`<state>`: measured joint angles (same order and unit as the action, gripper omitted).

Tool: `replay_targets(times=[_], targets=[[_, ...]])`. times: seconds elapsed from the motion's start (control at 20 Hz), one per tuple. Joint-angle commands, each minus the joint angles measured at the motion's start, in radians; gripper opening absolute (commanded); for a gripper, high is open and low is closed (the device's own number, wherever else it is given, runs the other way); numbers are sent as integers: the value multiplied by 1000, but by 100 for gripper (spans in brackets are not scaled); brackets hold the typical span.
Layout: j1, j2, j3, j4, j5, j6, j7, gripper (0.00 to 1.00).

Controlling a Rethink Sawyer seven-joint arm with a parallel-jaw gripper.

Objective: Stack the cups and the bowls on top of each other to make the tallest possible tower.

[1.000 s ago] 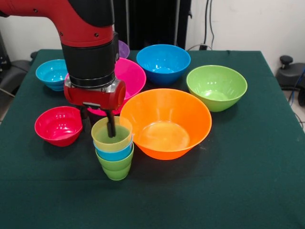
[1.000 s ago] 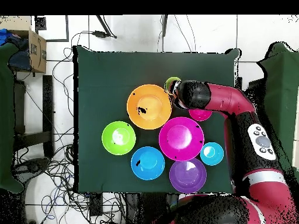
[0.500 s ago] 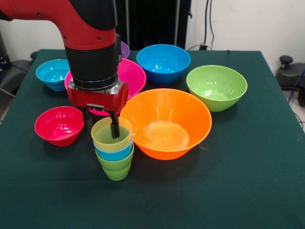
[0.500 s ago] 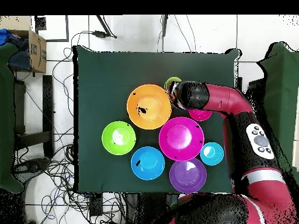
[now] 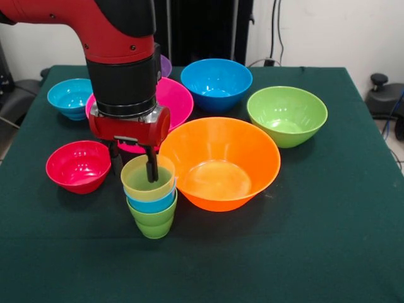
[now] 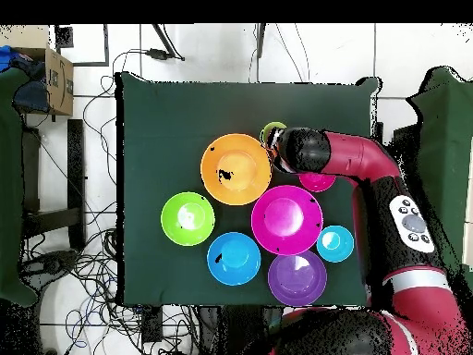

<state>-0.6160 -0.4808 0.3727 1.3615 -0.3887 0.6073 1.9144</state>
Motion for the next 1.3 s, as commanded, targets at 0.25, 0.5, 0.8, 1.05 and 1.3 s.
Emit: replay_targets(times=[0.25, 0.5, 0.8, 1.05, 1.3], targets=[[43, -32, 44, -33, 2, 176, -115, 100], [64, -7, 49, -120, 15, 256, -123, 100], [81, 7, 56, -203, 35, 365, -123, 100], [74, -4, 63, -207, 44, 395, -131, 100], [79, -10, 57, -216, 59, 446, -125, 100]])
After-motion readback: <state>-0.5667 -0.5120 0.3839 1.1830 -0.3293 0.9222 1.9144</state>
